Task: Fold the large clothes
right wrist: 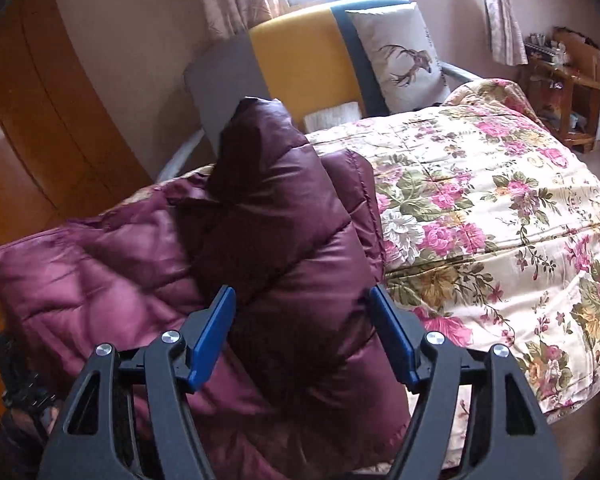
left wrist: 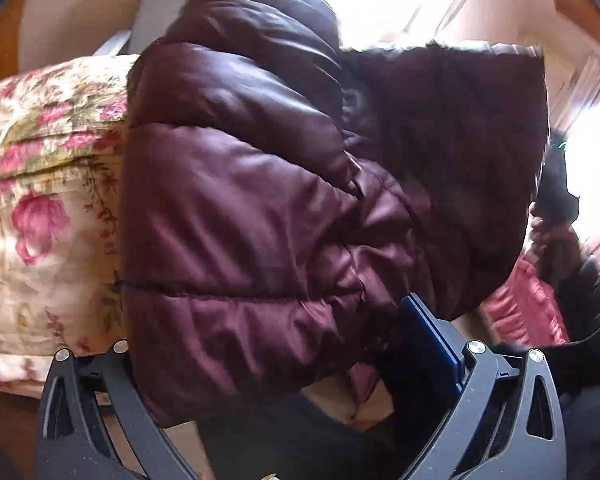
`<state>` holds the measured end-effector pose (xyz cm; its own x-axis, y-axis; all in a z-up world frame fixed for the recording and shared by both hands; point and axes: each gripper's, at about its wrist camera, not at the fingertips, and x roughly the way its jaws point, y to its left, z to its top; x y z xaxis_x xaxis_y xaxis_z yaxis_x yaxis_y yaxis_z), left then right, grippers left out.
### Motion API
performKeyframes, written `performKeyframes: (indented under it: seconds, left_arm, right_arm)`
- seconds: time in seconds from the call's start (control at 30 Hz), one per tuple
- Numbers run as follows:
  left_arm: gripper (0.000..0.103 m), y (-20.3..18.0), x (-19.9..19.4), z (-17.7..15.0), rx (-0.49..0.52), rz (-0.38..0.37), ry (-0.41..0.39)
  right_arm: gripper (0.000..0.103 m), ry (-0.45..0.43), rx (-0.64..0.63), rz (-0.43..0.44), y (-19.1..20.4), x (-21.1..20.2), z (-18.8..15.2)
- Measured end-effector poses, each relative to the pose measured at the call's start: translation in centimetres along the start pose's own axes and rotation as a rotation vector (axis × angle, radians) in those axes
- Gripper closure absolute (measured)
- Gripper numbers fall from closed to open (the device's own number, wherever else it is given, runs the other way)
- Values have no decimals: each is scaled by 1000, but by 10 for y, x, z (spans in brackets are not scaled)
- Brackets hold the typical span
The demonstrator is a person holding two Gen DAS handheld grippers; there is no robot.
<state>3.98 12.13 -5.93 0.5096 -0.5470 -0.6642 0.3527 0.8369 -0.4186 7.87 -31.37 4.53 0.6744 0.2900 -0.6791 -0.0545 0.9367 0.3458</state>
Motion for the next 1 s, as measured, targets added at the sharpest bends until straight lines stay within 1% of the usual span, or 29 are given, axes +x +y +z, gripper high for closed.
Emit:
performKeyframes:
  seconds: [0.03, 0.07, 0.1, 0.13, 0.17, 0.2, 0.23, 0.27, 0.3, 0.33, 0.4, 0.43, 0.47, 0.5, 0.53, 0.6, 0.63, 0.7, 0.73, 0.8, 0.87, 0.9, 0.93, 0.97, 1.0]
  left_arm:
    - [4, 11, 3, -1, -40, -31, -15]
    - [4, 21, 4, 1, -69, -36, -15]
    - [4, 26, -4, 3, -108, -56, -50]
    - [4, 33, -26, 5, -156, -117, -160]
    - [4, 40, -38, 5, -162, -161, -232]
    - [4, 48, -46, 4, -154, -128, -260]
    - [4, 61, -51, 5, -160, 7, -244]
    - [4, 74, -58, 4, -194, 38, -247]
    - [4, 82, -66, 4, -226, 37, -264]
    - [4, 85, -75, 5, -232, 51, -280]
    - [4, 64, -86, 17, -136, 108, -282]
    - [4, 50, -87, 25, -87, 135, -284]
    - [4, 31, -87, 34, -16, 168, -292]
    - [4, 12, -84, 45, 56, 174, -284]
    - [6, -2, -84, 46, 110, 164, -276]
    - [23, -36, -72, 66, 262, 162, -268]
    - [23, -43, -67, 76, 303, 168, -257]
    - [23, -57, -43, 94, 381, 186, -219]
    - [23, -56, -33, 100, 392, 200, -211]
    - [23, -52, -9, 115, 387, 211, -158]
    - [27, -51, 4, 120, 385, 267, -117]
    - [36, -49, 11, 121, 390, 275, -96]
    - [49, -46, 18, 122, 390, 295, -76]
    - [51, -42, 22, 121, 377, 296, -50]
    - [59, -38, 25, 121, 365, 286, -48]
  right_arm:
    - [32, 5, 22, 10, -2, 5, 1]
    - [32, 7, 36, 8, -4, 8, 4]
    - [32, 7, 35, -6, -4, 10, 6]
    - [32, 9, 36, -9, -6, 11, 6]
    - [32, 10, 37, -6, -6, 11, 6]
    - [32, 13, 34, -7, -6, 11, 6]
    - [32, 15, 31, -13, -7, 11, 5]
    - [32, 17, 32, -22, -8, 12, 5]
    - [32, 17, 31, -25, -8, 9, 5]
    - [32, 16, 17, -37, -6, 6, 6]
    - [33, 4, -15, -58, -2, -4, 8]
    - [33, -17, -34, -68, 1, -11, 10]
    - [33, -32, -51, -74, 5, -17, 12]
    - [34, -51, -72, -81, 8, -23, 14]
    - [34, -64, -91, -85, 12, -28, 16]
    - [34, -87, -151, -87, 24, -36, 20]
    - [34, -93, -186, -91, 30, -37, 22]
    - [35, -94, -242, -89, 41, -35, 24]
    - [35, -93, -268, -95, 45, -32, 25]
    - [35, -82, -311, -113, 49, -23, 26]
    - [36, -51, -345, -131, 51, -7, 29]
    - [37, -31, -354, -141, 50, 2, 30]
    - [39, -14, -359, -145, 49, 12, 32]
    - [41, 5, -362, -136, 49, 22, 33]
    - [51, 22, -372, -143, 48, 32, 33]
